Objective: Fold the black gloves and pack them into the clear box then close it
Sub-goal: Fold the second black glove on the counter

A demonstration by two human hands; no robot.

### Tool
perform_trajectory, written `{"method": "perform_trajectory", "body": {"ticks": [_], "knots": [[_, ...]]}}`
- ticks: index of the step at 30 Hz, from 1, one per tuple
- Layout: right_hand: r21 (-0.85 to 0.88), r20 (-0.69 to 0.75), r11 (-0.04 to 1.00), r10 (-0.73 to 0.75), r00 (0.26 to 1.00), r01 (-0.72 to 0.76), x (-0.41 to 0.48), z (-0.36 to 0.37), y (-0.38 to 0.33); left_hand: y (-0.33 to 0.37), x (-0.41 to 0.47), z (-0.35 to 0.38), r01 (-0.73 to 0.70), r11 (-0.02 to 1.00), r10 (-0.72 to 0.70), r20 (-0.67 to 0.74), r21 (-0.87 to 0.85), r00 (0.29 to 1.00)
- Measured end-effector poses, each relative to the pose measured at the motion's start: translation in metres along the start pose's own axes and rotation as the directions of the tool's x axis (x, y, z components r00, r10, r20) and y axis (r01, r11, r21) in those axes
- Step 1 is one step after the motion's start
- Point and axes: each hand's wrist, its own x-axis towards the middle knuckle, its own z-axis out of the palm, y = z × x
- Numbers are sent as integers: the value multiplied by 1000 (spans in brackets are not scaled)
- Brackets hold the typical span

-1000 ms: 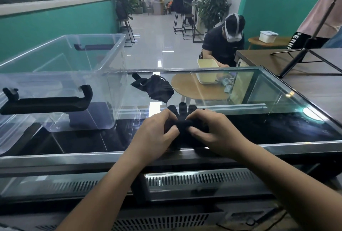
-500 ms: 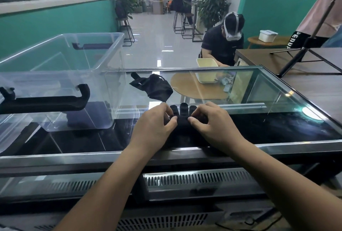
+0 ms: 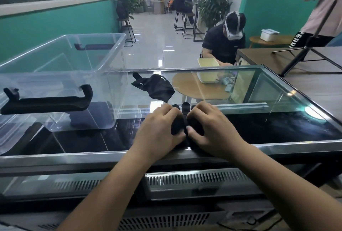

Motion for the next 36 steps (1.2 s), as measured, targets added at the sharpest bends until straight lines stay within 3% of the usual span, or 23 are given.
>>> {"method": "perform_trajectory", "body": {"ticks": [4, 11, 16, 21, 25, 30, 36], "knots": [[2, 65, 999, 40, 997, -40, 1, -3, -4, 0, 1, 0, 27, 1000, -27, 16, -9, 1000], [39, 10, 998, 46, 999, -46, -1, -3, -3, -1, 1, 0, 37, 998, -38, -28, -60, 999], [206, -39, 978, 47, 998, -38, -2, -7, -4, 0, -1, -7, 101, 979, -109, -36, -177, 993], [382, -18, 909, 187, 982, -166, -2, -10, -1, -1, 1, -8, 205, 933, -215, 0, -295, 977], [354, -55, 913, 236, 970, -202, 2, -5, 3, -5, 4, -3, 208, 944, -230, -58, -257, 971], [243, -171, 955, 217, 961, -172, 4, 1, 8, -4, 3, 0, 50, 995, -63, -158, -88, 985], [76, -159, 997, -4, 987, 16, 0, 3, 7, -1, -2, -1, -39, 997, 32, -115, -61, 993]]}}
